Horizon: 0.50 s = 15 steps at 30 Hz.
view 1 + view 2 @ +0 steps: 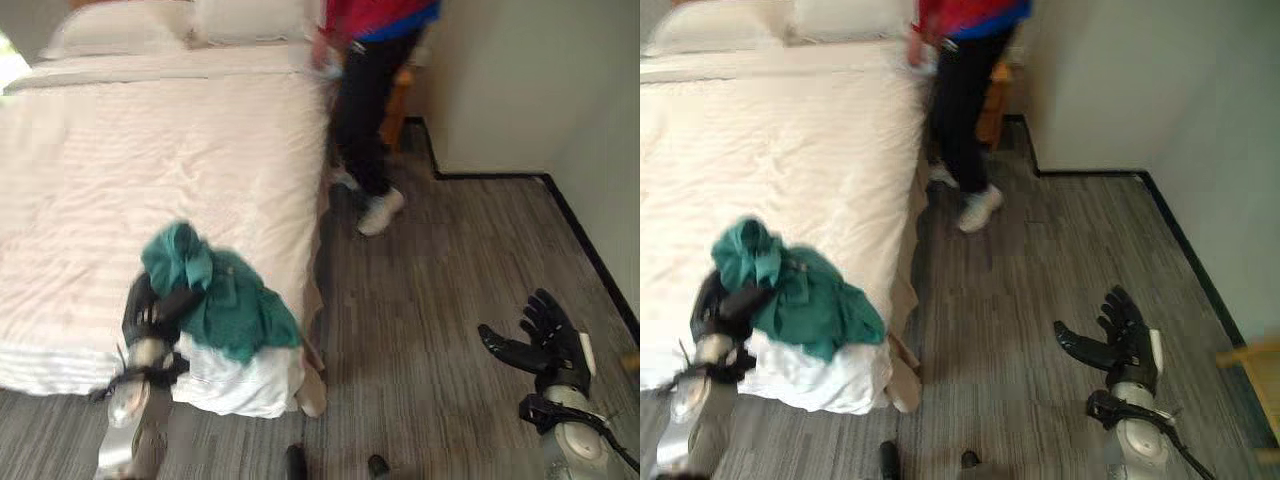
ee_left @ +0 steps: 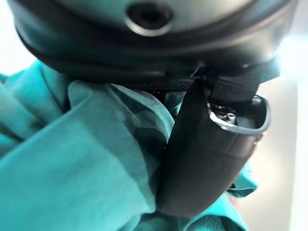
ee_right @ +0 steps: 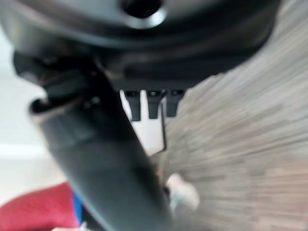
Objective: Pick up bed clothes into laundry basket.
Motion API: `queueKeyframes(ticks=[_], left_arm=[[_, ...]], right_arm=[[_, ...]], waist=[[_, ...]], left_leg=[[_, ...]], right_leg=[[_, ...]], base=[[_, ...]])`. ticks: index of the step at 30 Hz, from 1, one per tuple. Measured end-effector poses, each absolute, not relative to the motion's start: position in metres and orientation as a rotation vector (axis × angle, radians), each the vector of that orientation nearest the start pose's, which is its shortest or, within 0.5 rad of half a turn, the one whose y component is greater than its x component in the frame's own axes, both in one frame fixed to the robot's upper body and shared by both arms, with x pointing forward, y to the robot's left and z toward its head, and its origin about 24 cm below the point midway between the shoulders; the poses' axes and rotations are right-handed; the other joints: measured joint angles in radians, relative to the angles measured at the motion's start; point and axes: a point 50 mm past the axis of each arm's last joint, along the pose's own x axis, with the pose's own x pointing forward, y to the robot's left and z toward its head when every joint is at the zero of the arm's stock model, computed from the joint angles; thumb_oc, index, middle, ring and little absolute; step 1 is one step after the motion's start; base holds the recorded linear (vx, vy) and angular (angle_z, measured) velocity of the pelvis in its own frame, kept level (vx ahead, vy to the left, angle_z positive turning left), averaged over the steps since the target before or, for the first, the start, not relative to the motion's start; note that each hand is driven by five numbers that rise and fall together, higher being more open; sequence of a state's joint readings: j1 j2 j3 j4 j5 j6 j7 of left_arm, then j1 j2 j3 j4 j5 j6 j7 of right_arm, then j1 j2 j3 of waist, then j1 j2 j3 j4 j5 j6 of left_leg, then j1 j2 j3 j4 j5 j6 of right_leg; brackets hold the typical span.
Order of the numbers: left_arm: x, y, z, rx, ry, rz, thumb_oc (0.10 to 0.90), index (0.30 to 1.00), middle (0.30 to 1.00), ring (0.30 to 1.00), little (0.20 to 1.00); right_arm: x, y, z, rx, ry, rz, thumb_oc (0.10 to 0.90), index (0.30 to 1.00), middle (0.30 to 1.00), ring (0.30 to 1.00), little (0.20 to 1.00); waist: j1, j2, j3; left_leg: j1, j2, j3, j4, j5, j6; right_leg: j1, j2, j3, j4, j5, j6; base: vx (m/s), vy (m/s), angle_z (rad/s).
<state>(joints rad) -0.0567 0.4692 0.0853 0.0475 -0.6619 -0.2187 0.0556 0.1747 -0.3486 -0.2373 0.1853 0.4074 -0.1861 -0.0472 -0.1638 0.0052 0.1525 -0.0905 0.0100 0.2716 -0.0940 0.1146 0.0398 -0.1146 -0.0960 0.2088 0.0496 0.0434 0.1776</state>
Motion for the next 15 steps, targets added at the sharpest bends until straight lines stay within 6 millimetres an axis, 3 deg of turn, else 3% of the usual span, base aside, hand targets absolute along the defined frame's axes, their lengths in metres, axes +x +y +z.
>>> queueKeyframes(ticks=[1,2,3,4,5,7,8,9,10,11,12,13,14,15], left_arm=[[0.267,0.257,0.109,-0.180,-0.300,0.125,0.400,0.300,0.300,0.300,0.300],[0.271,0.256,0.116,-0.148,-0.317,0.110,0.400,0.300,0.300,0.300,0.300],[0.274,0.252,0.117,-0.135,-0.317,0.097,0.400,0.300,0.300,0.300,0.300],[0.276,0.246,0.117,-0.137,-0.316,0.087,0.400,0.300,0.300,0.300,0.300],[0.277,0.236,0.113,-0.147,-0.304,0.063,0.400,0.300,0.300,0.300,0.300],[0.272,0.231,0.105,-0.167,-0.283,0.060,0.400,0.300,0.300,0.300,0.300],[0.271,0.227,0.104,-0.167,-0.277,0.037,0.400,0.300,0.300,0.300,0.300],[0.270,0.227,0.105,-0.168,-0.286,0.035,0.400,0.300,0.300,0.300,0.300],[0.263,0.234,0.102,-0.171,-0.285,0.063,0.400,0.300,0.300,0.300,0.300],[0.242,0.262,0.086,-0.145,-0.224,0.175,0.400,0.300,0.300,0.300,0.300],[0.234,0.271,0.076,-0.151,-0.176,0.225,0.400,0.300,0.300,0.300,0.300],[0.230,0.272,0.070,-0.172,-0.143,0.239,0.400,0.300,0.300,0.300,0.300],[0.226,0.271,0.068,-0.195,-0.148,0.246,0.400,0.300,0.300,0.300,0.300],[0.220,0.268,0.062,-0.221,-0.142,0.261,0.400,0.300,0.300,0.300,0.300]], right_arm=[[0.192,-0.293,0.011,0.046,0.083,-0.406,0.800,0.900,0.900,0.900,0.900],[0.195,-0.284,0.007,0.085,0.083,-0.400,0.800,0.900,0.900,0.900,0.900],[0.192,-0.283,0.005,0.082,0.093,-0.395,0.800,0.900,0.900,0.900,0.900],[0.191,-0.284,0.004,0.080,0.100,-0.402,0.800,0.900,0.900,0.900,0.900],[0.191,-0.282,0.003,0.079,0.107,-0.413,0.800,0.900,0.900,0.900,0.900],[0.193,-0.279,0.003,0.069,0.105,-0.403,0.800,0.900,0.900,0.900,0.900],[0.192,-0.279,0.007,0.062,0.089,-0.404,0.800,0.900,0.900,0.900,0.900],[0.197,-0.277,0.014,0.062,0.060,-0.393,0.800,0.900,0.900,0.900,0.900],[0.210,-0.270,0.021,0.058,0.032,-0.356,0.800,0.900,0.900,0.900,0.900],[0.239,-0.236,0.031,0.098,-0.016,-0.229,0.800,0.900,0.900,0.900,0.900],[0.245,-0.225,0.040,0.103,-0.052,-0.171,0.800,0.900,0.900,0.900,0.900],[0.246,-0.224,0.051,0.098,-0.103,-0.149,0.800,0.900,0.900,0.900,0.900],[0.245,-0.227,0.054,0.087,-0.121,-0.142,0.800,0.900,0.900,0.900,0.900],[0.243,-0.232,0.056,0.059,-0.122,-0.133,0.800,0.900,0.900,0.900,0.900]], waist=[[-0.029,-0.016,0.010],[-0.004,-0.019,0.018],[-0.002,-0.009,0.024],[-0.004,0.001,0.031],[0.021,0.012,0.037],[0.061,0.015,0.041],[0.063,-0.011,0.023],[0.063,-0.021,0.021],[0.084,-0.014,0.028],[0.147,-0.022,0.030],[0.150,-0.034,0.028],[0.145,-0.031,0.025],[0.148,-0.014,0.017],[0.152,0.024,-0.004]], left_leg=[[-0.001,0.008,0.060,0.012,0.020,0.010],[0.008,0.039,0.139,0.010,0.013,0.039],[0.015,0.061,0.178,0.007,0.007,0.045],[0.017,0.081,0.204,0.020,0.011,0.043],[0.056,0.133,0.299,0.026,0.012,0.043],[0.103,0.154,0.353,0.029,-0.018,0.065],[0.115,0.136,0.382,0.036,-0.018,0.061],[0.106,0.153,0.411,0.072,-0.008,0.039],[0.105,0.195,0.427,0.112,-0.008,0.040],[0.073,0.309,0.465,0.307,-0.045,0.038],[0.070,0.285,0.487,0.289,-0.095,-0.024],[0.046,0.216,0.452,0.185,-0.104,-0.057],[0.041,0.198,0.473,0.120,-0.045,-0.077],[0.020,0.214,0.487,0.119,0.063,-0.052]], right_leg=[[-0.016,-0.012,-0.055,-0.037,0.010,0.005],[-0.051,-0.038,-0.177,-0.004,-0.007,-0.031],[-0.067,-0.051,-0.245,0.041,-0.013,-0.041],[-0.072,-0.067,-0.300,0.097,-0.027,-0.022],[-0.079,-0.138,-0.471,0.331,-0.072,-0.046],[-0.035,-0.207,-0.524,0.452,-0.081,-0.037],[0.047,-0.256,-0.530,0.391,-0.042,-0.029],[0.061,-0.244,-0.573,0.333,-0.067,-0.019],[0.027,-0.233,-0.660,0.328,-0.066,-0.042],[-0.012,-0.179,-0.768,0.278,-0.009,-0.161],[-0.011,-0.172,-0.797,0.216,0.019,-0.194],[-0.005,-0.151,-0.813,0.156,0.022,-0.205],[-0.003,-0.109,-0.794,0.122,0.009,-0.193],[0.005,-0.064,-0.759,0.102,-0.036,-0.165]], base=[[-0.24,0.001,-1.52],[-0.22,0.106,-1.62],[-0.26,0.089,-1.70],[-0.19,0.126,-1.69],[-0.23,0.073,-1.77],[-0.17,0.036,-1.63],[-0.25,-0.025,-1.10],[-0.36,-0.070,-1.35],[-0.26,-0.191,-2.95],[-0.22,-0.270,-3.53],[-0.15,-0.398,-3.29],[-0.10,-0.498,-1.77],[-0.08,-0.519,-1.44],[-0.05,-0.377,-1.09]])
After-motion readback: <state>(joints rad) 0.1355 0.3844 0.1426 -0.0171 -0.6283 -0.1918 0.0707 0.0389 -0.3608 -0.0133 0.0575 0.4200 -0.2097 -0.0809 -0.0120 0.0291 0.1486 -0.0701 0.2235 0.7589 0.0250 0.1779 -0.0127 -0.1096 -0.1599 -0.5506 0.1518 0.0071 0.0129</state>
